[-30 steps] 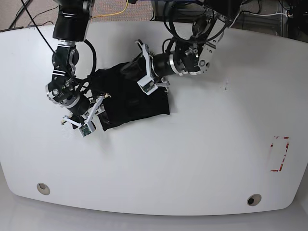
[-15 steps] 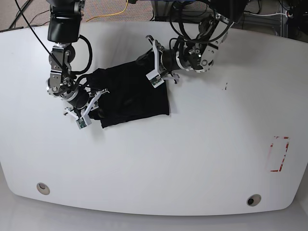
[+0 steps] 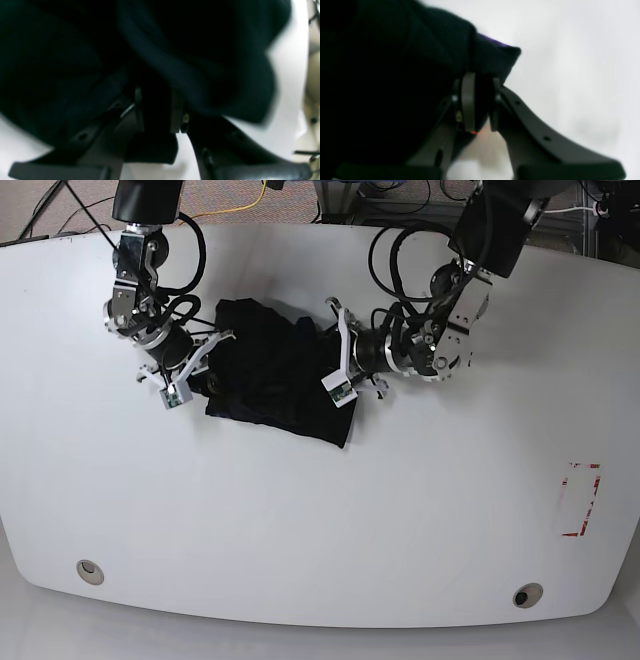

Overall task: Layout the t-shirt on the table in an organized manner, then fold the t-shirt properly
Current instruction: 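Grasp opposite corners of the black bundle with both grippers and rotate it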

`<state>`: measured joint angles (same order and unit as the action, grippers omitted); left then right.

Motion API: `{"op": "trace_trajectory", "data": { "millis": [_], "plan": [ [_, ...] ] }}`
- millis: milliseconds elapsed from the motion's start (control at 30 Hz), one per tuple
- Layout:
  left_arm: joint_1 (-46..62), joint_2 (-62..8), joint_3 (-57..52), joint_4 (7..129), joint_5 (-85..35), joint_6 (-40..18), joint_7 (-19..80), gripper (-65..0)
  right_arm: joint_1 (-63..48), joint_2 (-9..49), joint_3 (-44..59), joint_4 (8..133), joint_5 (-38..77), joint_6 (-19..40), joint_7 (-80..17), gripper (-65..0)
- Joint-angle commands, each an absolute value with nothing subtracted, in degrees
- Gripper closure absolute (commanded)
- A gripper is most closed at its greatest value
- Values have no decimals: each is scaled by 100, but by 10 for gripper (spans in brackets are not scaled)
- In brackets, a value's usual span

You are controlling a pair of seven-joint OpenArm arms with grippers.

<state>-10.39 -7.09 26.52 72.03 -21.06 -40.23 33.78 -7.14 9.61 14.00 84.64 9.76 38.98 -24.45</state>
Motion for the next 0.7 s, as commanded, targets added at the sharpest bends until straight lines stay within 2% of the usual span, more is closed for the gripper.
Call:
{"op": "trace_trajectory", "data": {
  "millis": [0,400,500,567,600,633,667],
  "plan": [
    [-1402,-708,2624,6932,-2009,-4000,3424,-121,-1007,892,1420,9024,954,4000,-2519,-86],
    [-2158,-629,2642,6774,-2009,-4000,3415,-121,-2009,286,1393,10853,963,4000,-2589,-103],
    [-2237,-611,2624,6914,-2009,-4000,3424,-121,-2044,242,1393,11213,963,4000,-2914,-182],
    [-2246,-611,2615,7099,-2009,-4000,3424,-121,-2018,242,1393,11371,971,4000,-3152,-273],
    [-2246,-611,2615,7152,-2009,-4000,3424,-121,-1991,242,1393,11398,980,4000,-3204,-292],
    [-2229,-620,2607,7301,-2009,-4000,3424,-119,-1868,251,1393,11451,971,4000,-3292,-355],
    [-2220,-620,2607,7380,-2009,-4000,3433,-119,-1807,251,1402,11451,963,4000,-3319,-387]
  ]
}}
